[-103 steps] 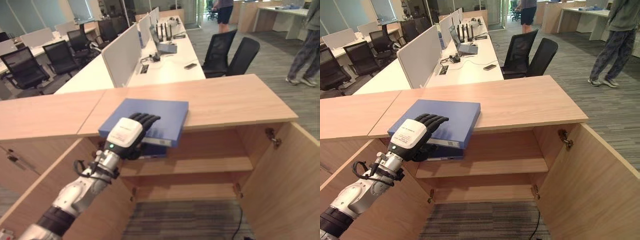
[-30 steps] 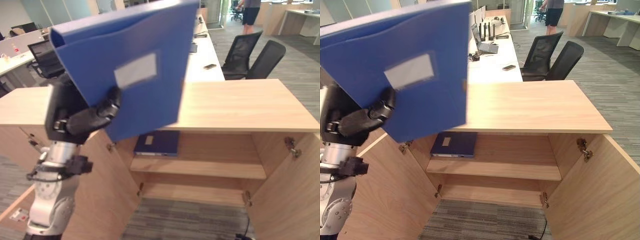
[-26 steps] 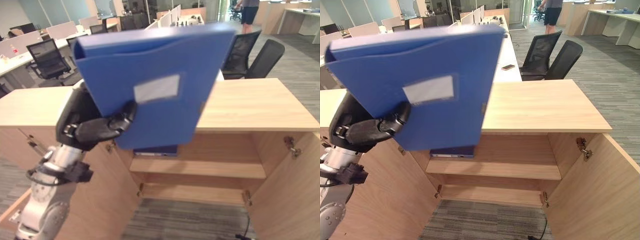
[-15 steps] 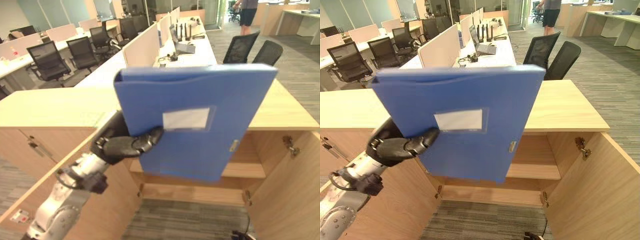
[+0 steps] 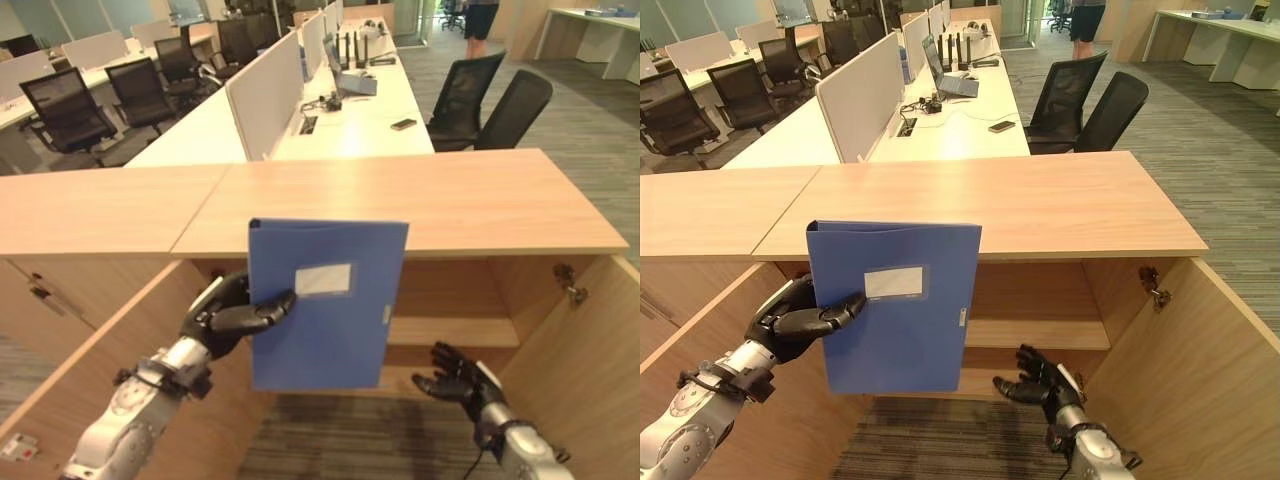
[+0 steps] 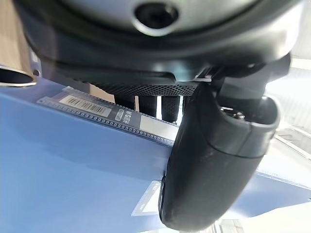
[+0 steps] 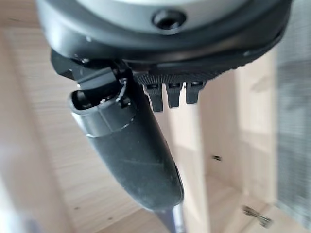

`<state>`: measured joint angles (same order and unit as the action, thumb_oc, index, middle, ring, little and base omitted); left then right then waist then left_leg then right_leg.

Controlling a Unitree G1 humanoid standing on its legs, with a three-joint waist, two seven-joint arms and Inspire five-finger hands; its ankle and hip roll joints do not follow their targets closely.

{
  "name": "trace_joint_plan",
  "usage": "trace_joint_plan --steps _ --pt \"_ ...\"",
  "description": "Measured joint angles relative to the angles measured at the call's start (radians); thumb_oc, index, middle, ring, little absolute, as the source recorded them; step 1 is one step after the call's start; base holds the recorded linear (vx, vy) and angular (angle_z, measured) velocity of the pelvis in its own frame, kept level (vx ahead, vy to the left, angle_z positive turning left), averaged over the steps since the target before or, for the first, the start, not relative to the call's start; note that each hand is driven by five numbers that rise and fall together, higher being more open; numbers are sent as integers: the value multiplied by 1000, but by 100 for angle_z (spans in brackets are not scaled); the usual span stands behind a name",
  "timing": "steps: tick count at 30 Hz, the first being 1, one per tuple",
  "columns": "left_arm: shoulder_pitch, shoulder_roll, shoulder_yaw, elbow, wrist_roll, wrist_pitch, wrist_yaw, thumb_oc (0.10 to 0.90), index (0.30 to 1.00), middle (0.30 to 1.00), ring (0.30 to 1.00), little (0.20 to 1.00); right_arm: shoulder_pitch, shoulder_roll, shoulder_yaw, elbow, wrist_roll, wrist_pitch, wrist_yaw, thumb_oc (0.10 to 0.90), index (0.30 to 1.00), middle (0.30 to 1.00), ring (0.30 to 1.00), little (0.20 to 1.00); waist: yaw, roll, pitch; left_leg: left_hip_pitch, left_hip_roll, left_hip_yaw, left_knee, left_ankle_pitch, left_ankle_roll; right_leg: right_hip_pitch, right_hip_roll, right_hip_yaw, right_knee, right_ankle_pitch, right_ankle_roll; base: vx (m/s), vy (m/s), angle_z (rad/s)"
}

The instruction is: Put the empty folder in the office cabinet

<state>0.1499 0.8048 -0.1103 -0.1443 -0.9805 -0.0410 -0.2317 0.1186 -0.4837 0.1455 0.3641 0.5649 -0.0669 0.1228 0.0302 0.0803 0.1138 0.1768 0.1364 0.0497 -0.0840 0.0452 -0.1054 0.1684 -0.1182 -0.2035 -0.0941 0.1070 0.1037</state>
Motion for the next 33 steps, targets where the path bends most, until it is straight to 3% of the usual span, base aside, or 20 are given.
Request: trace_joint_plan --steps 5,9,21,24,33 --pt "-1 0 28 17 31 0 -19 400 300 300 300 300 5 -80 -21 -16 40 23 42 800 900 900 900 900 -4 -7 4 0 1 1 3 0 0 -1 1 0 5 0 1 0 0 0" --pt "-1 0 39 19 54 0 -23 400 300 300 300 300 37 -86 -20 -84 150 46 77 800 900 900 900 900 -9 -7 4 0 2 2 0 0 0 -1 1 1 0 -6 7 0 0 0" --pt "-37 0 31 18 62 0 -86 400 300 300 300 300 19 -110 163 -286 382 136 248 800 900 900 900 900 -25 -18 2 0 2 5 0 -1 -1 -2 2 2 0 -2 4 0 0 0" --pt "-101 -2 -12 12 64 0 -88 400 300 300 300 300 -39 -102 252 -290 410 149 251 800 900 900 900 900 -24 -26 2 0 2 5 3 -1 -1 -2 2 2 3 0 2 0 0 0" --pt "-127 -10 -13 9 61 0 -90 400 300 300 300 300 -60 -89 262 -290 458 158 239 800 900 900 900 900 -24 -26 2 -1 2 8 3 -1 -2 -3 2 3 4 0 2 0 0 0"
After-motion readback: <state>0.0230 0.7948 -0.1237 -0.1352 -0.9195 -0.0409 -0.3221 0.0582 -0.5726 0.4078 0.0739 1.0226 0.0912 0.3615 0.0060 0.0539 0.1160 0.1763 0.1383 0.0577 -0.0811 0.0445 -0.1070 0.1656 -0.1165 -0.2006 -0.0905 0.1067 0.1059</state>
